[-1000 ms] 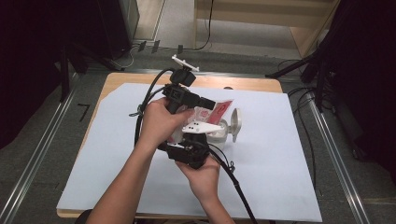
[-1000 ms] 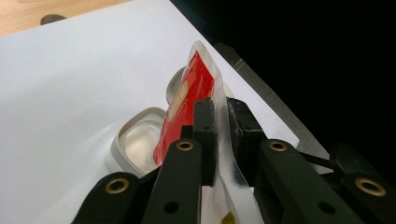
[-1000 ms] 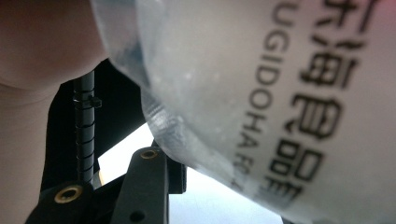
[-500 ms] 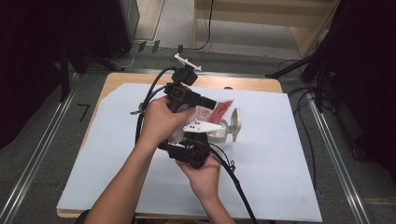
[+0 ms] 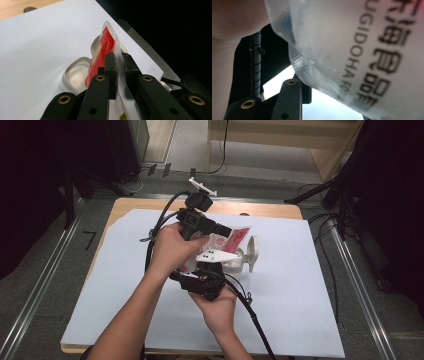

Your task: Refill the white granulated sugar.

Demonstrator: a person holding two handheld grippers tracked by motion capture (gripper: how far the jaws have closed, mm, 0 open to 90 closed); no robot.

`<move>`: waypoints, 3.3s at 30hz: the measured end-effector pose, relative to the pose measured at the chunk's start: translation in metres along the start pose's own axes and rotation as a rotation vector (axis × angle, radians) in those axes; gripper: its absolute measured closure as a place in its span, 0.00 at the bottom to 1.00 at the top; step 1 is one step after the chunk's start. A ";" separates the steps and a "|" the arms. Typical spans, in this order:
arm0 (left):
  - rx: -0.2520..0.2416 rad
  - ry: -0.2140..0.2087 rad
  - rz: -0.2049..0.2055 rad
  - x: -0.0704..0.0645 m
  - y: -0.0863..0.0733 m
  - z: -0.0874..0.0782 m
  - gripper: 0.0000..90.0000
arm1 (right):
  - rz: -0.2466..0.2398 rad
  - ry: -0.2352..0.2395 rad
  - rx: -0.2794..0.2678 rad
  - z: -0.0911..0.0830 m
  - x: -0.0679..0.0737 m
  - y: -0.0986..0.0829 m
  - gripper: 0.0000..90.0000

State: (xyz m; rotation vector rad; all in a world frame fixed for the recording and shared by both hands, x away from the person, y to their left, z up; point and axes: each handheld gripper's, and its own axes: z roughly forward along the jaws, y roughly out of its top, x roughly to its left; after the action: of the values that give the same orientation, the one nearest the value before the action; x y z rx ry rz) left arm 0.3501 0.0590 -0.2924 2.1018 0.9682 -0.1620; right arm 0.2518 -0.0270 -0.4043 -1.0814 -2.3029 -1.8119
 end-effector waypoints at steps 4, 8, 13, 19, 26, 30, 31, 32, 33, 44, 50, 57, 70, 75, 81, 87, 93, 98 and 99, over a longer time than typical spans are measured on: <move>0.007 0.001 0.003 0.001 0.000 0.000 0.95 | -0.014 -0.010 0.005 0.001 0.002 0.000 0.72; 0.007 -0.001 0.006 0.001 0.000 -0.001 0.95 | -0.017 -0.016 0.006 0.001 0.002 0.000 0.72; 0.005 0.003 -0.001 0.000 0.001 -0.001 0.95 | -0.025 -0.019 0.002 0.001 0.003 0.001 0.72; 0.018 0.003 0.013 -0.001 0.004 -0.001 0.95 | -0.033 -0.030 -0.002 -0.001 0.003 0.002 0.71; 0.016 -0.003 0.020 -0.001 0.006 0.004 0.95 | -0.036 -0.043 0.000 -0.002 0.002 0.001 0.69; 0.022 -0.001 0.016 -0.001 0.008 0.005 0.95 | -0.038 -0.046 -0.006 -0.002 0.001 0.001 0.67; 0.022 -0.001 0.016 -0.001 0.008 0.005 0.95 | -0.038 -0.046 -0.006 -0.002 0.001 0.001 0.67; 0.029 0.000 0.029 -0.001 0.009 0.005 0.95 | -0.037 -0.042 -0.009 -0.003 0.001 0.001 0.66; 0.028 0.002 0.030 -0.002 0.009 0.005 0.95 | -0.034 -0.041 -0.011 -0.003 0.001 0.002 0.66; 0.033 0.007 0.031 -0.001 0.010 0.006 0.96 | -0.019 -0.032 -0.020 0.000 0.001 0.000 0.58; 0.038 0.015 0.036 -0.001 0.009 0.002 0.96 | -0.044 -0.066 -0.042 0.000 0.005 -0.002 0.71; 0.033 0.016 0.040 -0.002 0.009 0.001 0.95 | -0.035 -0.073 -0.044 0.001 0.005 0.000 0.72; 0.036 0.019 0.042 -0.001 0.007 0.000 0.95 | -0.035 -0.058 -0.035 0.001 0.006 -0.001 0.71; 0.027 0.015 0.038 0.001 0.005 -0.002 0.95 | -0.050 -0.061 -0.029 0.003 0.006 -0.002 0.71; 0.033 -0.007 0.026 0.004 0.003 -0.004 0.95 | -0.049 -0.048 -0.026 0.005 0.007 -0.003 0.70; 0.028 -0.008 0.026 0.007 -0.003 -0.007 0.95 | -0.058 -0.038 -0.026 0.007 0.007 -0.007 0.69; 0.021 -0.015 0.012 0.010 -0.007 -0.008 0.94 | -0.068 -0.039 -0.021 0.010 0.008 -0.011 0.67; 0.046 -0.020 0.015 0.014 -0.014 -0.009 0.95 | -0.068 -0.034 -0.007 0.013 0.007 -0.015 0.67; 0.046 -0.020 0.010 0.014 -0.015 -0.009 0.96 | -0.068 -0.032 -0.009 0.014 0.007 -0.015 0.67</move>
State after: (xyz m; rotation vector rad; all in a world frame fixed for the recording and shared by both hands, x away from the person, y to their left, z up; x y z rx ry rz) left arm 0.3480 0.0801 -0.3012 2.1423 0.9496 -0.2014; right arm 0.2437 -0.0129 -0.4190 -1.0535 -2.3810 -1.8431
